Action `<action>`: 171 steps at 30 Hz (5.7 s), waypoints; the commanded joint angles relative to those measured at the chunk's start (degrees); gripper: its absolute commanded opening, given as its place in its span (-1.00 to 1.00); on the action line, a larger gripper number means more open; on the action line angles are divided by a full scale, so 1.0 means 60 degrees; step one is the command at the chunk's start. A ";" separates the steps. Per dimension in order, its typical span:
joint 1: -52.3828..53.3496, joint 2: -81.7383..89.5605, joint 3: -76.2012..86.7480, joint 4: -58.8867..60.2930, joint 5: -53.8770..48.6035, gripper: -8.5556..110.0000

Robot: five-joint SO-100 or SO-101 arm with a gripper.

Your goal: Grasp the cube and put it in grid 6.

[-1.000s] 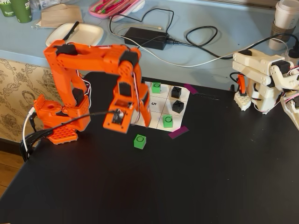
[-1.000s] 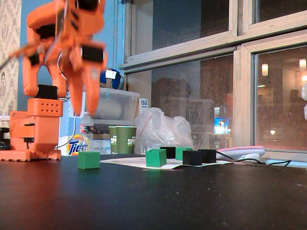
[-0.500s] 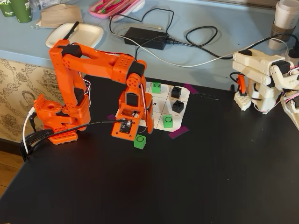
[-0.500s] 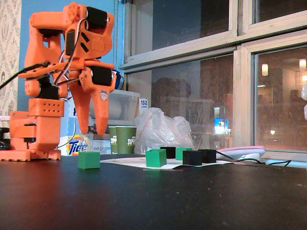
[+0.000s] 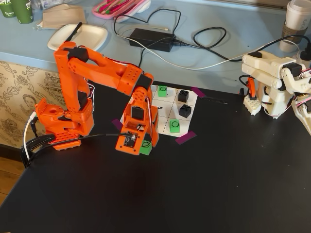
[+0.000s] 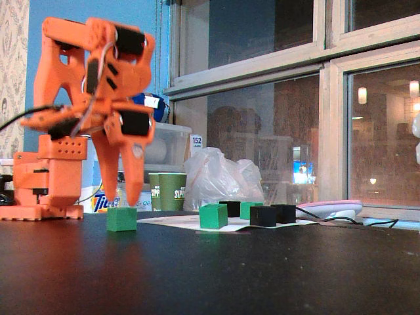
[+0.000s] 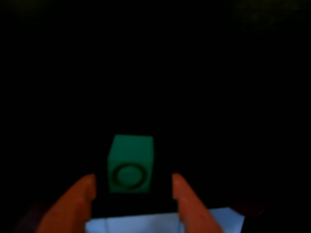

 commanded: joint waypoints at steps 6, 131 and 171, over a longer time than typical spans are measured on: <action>0.0278 0.0117 0.0674 -0.0806 -0.0073 -0.62; -0.4014 0.2109 0.0073 -0.0366 -0.1685 -0.50; 0.0747 1.1221 0.7310 -0.1714 -0.3018 -0.58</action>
